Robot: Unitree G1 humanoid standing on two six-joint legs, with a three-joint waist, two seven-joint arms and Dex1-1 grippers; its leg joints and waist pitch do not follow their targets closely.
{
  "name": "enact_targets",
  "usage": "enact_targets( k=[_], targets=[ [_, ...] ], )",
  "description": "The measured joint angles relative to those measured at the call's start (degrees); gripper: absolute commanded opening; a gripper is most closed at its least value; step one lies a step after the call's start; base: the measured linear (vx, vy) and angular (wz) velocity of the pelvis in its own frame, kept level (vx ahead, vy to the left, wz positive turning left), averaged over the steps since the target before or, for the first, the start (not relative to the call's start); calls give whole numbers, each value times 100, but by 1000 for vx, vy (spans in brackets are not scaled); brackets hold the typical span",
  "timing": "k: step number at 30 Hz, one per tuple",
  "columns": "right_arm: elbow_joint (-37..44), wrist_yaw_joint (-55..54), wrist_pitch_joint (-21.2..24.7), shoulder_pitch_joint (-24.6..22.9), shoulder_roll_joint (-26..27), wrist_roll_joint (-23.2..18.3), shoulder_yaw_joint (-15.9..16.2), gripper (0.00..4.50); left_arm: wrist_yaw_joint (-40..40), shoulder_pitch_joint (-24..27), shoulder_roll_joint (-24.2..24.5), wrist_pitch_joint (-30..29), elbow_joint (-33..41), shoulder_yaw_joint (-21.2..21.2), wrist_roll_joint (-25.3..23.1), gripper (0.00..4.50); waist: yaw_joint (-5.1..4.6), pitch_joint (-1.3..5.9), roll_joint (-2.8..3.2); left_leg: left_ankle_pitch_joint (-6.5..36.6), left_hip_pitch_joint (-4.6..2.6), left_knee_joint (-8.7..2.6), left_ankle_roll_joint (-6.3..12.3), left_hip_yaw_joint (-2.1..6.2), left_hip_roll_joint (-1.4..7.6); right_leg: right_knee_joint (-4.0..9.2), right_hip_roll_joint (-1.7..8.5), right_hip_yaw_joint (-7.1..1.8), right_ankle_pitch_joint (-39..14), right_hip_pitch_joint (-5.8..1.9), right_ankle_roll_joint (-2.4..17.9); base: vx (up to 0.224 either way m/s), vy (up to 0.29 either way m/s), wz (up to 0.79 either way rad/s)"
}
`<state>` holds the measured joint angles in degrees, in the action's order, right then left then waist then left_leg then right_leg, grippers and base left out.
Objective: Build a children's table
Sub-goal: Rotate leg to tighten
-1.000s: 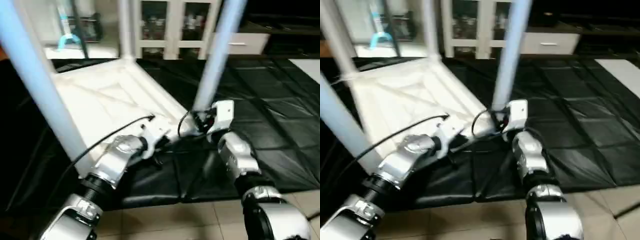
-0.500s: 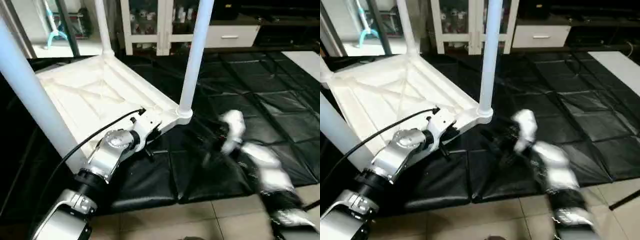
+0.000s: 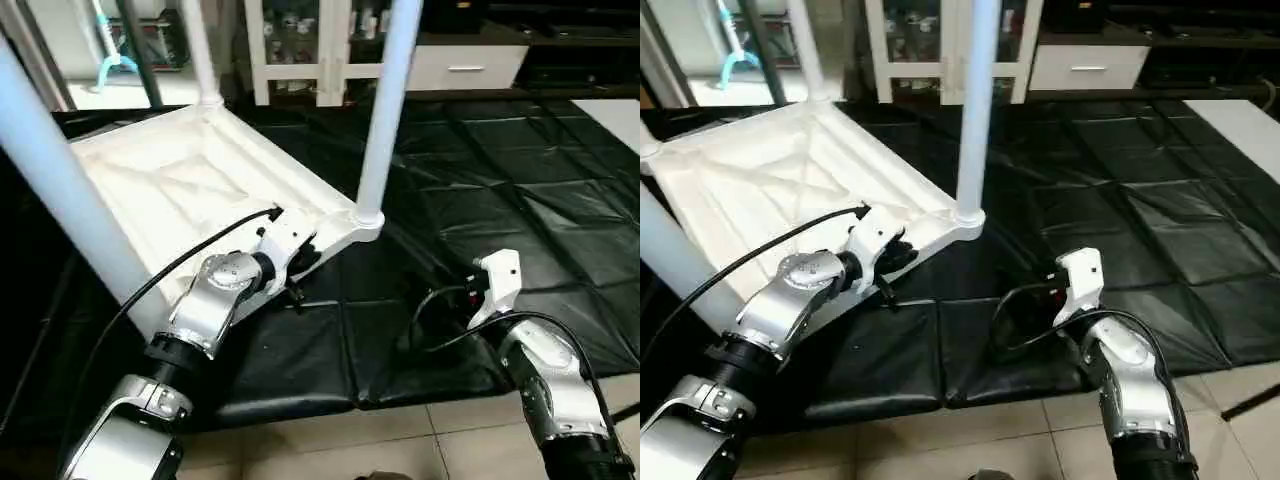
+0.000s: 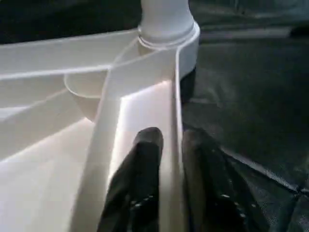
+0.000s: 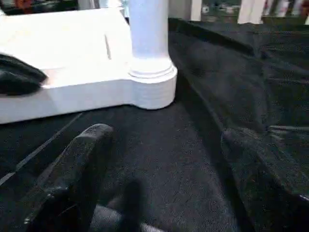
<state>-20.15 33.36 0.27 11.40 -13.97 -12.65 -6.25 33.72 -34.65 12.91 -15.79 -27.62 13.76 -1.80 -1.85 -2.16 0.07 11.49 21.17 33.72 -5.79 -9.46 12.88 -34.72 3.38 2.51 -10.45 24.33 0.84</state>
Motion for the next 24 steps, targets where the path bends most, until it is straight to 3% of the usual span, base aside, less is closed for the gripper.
enact_targets(
  k=[5, 7, 8, 11, 13, 24],
  targets=[
    [124, -201, 119, -72, 117, 13, 3, 390, 90, 0, -10, -31, 122, 23, -19, 146, 65, -3, 1, 3, -6, 2, 8, -17, -2, 4, 5, -13, 3, -1, 3, 0, 0, 0],
    [188, -221, 140, -70, 135, 19, 27, 390, 105, 1, 9, -114, 198, 70, -37, 157, 68, -5, -3, 3, -8, 2, 7, -19, -2, 2, 4, -15, 4, -11, 3, 0, 0, 0],
    [196, -224, 151, -68, 143, 20, 72, 390, 119, 6, 17, -198, 234, 97, -44, 186, 69, -7, -5, 4, -10, 2, 6, -20, -2, 2, 4, -15, 4, -23, 3, 0, 0, 0],
    [196, -251, 174, -67, 151, 84, 179, 390, 126, 24, 35, -314, 323, 187, -91, 193, 69, -12, -12, 3, -12, 3, 3, -21, -2, 2, 4, -20, 5, -27, 1, 0, 0, 0],
    [196, -276, 194, -60, 150, 105, 211, 390, 127, 29, 38, -365, 333, 224, -138, 232, 69, -16, -19, 3, -11, 4, 3, -22, -2, 2, 4, -22, 6, -29, -1, 0, 0, 0],
    [196, -281, 201, -59, 150, 107, 219, 390, 127, 31, 50, -383, 334, 234, -146, 326, 73, -23, -31, 2, -10, 9, 6, -23, -3, 0, 5, -22, 7, -30, 0, 0, 0, 0]
  ],
)
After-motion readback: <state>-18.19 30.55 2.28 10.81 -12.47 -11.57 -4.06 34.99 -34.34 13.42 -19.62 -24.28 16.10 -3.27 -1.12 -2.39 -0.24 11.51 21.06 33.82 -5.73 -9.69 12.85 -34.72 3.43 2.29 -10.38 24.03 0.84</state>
